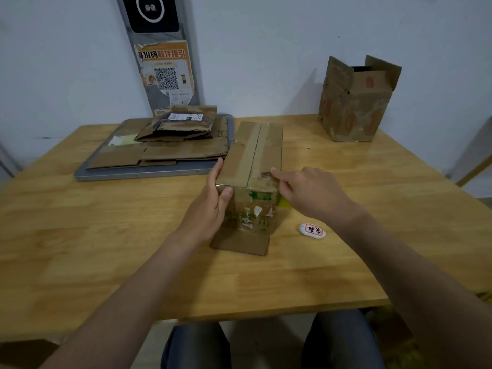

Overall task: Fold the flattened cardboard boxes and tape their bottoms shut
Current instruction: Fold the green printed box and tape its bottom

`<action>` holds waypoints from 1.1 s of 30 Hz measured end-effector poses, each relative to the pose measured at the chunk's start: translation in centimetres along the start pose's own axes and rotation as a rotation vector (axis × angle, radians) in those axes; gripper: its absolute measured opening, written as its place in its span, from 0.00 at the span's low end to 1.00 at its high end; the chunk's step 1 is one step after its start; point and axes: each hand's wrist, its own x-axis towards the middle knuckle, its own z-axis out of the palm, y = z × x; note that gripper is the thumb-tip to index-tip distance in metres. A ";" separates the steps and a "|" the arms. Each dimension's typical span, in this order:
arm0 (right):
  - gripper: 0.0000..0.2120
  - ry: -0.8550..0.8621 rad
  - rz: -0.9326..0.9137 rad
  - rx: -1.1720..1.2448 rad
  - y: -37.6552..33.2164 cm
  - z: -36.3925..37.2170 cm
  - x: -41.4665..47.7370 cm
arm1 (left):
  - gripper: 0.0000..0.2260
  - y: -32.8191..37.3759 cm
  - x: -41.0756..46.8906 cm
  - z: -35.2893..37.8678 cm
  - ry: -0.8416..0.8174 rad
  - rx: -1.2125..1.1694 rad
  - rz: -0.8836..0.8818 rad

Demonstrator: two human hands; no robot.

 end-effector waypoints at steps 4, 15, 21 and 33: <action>0.20 -0.017 -0.019 -0.019 -0.2 0.1 0.0 | 0.37 1.8 -0.2 0.5 0.065 0.295 -0.142; 0.22 -0.029 -0.067 0.319 -1.1 0.4 -0.7 | 0.29 5.4 1.2 1.1 0.045 0.669 0.159; 0.21 -0.122 -0.026 0.786 1.3 -0.6 -3.7 | 0.29 5.2 1.3 1.3 0.073 0.632 0.138; 0.12 -0.034 0.233 0.318 1.6 -0.5 -2.2 | 0.27 4.8 1.6 1.3 0.105 0.525 0.109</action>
